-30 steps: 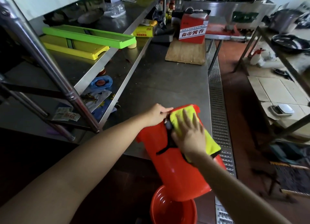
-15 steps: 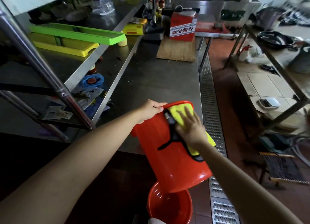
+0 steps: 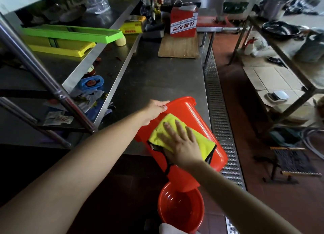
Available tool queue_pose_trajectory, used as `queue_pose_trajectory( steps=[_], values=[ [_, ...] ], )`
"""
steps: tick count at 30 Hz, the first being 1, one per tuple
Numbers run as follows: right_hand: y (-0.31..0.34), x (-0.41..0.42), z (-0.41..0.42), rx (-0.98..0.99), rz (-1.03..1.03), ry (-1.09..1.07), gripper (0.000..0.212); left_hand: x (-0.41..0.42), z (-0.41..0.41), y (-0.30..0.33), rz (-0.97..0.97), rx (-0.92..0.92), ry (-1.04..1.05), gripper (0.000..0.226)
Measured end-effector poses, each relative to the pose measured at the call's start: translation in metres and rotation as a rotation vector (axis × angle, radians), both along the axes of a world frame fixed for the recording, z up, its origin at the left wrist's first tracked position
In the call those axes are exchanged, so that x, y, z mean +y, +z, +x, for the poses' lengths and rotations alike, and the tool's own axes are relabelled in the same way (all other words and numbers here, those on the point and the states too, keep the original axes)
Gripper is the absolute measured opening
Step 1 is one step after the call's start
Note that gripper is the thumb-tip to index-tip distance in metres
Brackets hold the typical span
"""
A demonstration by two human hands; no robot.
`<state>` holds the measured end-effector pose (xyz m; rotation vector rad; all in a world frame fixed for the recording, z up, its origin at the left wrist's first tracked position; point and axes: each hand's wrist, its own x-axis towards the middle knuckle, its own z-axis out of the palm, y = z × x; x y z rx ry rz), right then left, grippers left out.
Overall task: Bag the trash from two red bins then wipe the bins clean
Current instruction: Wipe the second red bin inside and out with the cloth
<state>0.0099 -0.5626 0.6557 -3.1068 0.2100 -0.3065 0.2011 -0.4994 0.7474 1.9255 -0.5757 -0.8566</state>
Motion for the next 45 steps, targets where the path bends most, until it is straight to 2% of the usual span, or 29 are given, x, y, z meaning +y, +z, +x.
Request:
queue_pose_trajectory(
  steps=[2,5,7,8,10,13,15,17,20,24,26,27,30,32,34,36,39,43,44,45],
  values=[
    [0.013,-0.046,0.001,-0.020,0.207,-0.152,0.063,0.004,0.000,-0.002,-0.014,0.002,-0.001,0.037],
    [0.029,-0.103,0.003,0.021,0.651,-0.357,0.064,0.009,0.001,-0.005,-0.005,0.003,0.038,0.035],
    [0.028,-0.103,0.006,0.009,0.739,-0.435,0.062,0.010,0.000,-0.006,0.002,-0.007,0.064,0.033],
    [0.025,-0.090,0.005,0.002,0.661,-0.468,0.062,0.009,0.000,-0.007,-0.004,-0.015,0.070,0.033],
    [0.012,-0.044,-0.002,-0.027,0.361,-0.445,0.064,0.008,-0.001,-0.009,-0.024,-0.028,0.077,0.034],
    [-0.013,0.039,-0.026,-0.038,0.021,-0.159,0.064,0.010,-0.003,-0.010,-0.026,-0.030,0.088,0.034],
    [-0.025,0.060,-0.037,0.020,-0.075,-0.032,0.064,0.011,-0.005,-0.011,-0.013,-0.033,0.083,0.033],
    [-0.021,0.040,-0.037,-0.019,-0.049,-0.007,0.064,0.013,-0.005,-0.012,-0.012,-0.049,0.085,0.033],
    [-0.004,-0.018,-0.033,-0.054,0.163,-0.139,0.062,0.015,-0.005,-0.014,-0.034,-0.042,0.083,0.033],
    [0.012,-0.095,-0.030,-0.031,0.713,-0.435,0.062,0.010,-0.008,-0.010,0.027,-0.074,0.079,0.034],
    [0.015,-0.101,-0.025,-0.024,0.802,-0.496,0.063,0.010,-0.008,-0.007,0.050,-0.083,0.084,0.034],
    [0.015,-0.093,-0.024,-0.016,0.734,-0.504,0.063,0.009,-0.007,-0.007,0.046,-0.079,0.088,0.034],
    [0.001,-0.031,-0.033,-0.072,0.283,-0.451,0.064,0.009,-0.006,-0.010,-0.002,-0.054,0.096,0.034],
    [-0.016,0.022,-0.050,-0.094,0.084,-0.257,0.065,0.010,-0.007,-0.012,-0.023,-0.037,0.107,0.034],
    [-0.032,0.049,-0.063,-0.042,-0.043,-0.042,0.066,0.011,-0.007,-0.012,-0.024,-0.034,0.093,0.034],
    [-0.031,0.036,-0.065,-0.054,-0.054,0.048,0.063,0.014,-0.006,-0.012,-0.017,-0.041,0.072,0.035],
    [-0.014,-0.017,-0.064,-0.084,0.148,-0.048,0.063,0.019,-0.005,-0.014,-0.029,-0.016,0.072,0.036],
    [0.003,-0.095,-0.070,-0.071,0.800,-0.448,0.062,0.021,-0.006,-0.015,0.021,-0.070,0.069,0.036],
    [0.004,-0.102,-0.070,-0.058,0.898,-0.513,0.062,0.022,-0.006,-0.015,0.026,-0.074,0.071,0.035],
    [0.004,-0.100,-0.069,-0.035,0.909,-0.549,0.062,0.022,-0.006,-0.015,0.027,-0.074,0.073,0.035]
  ],
)
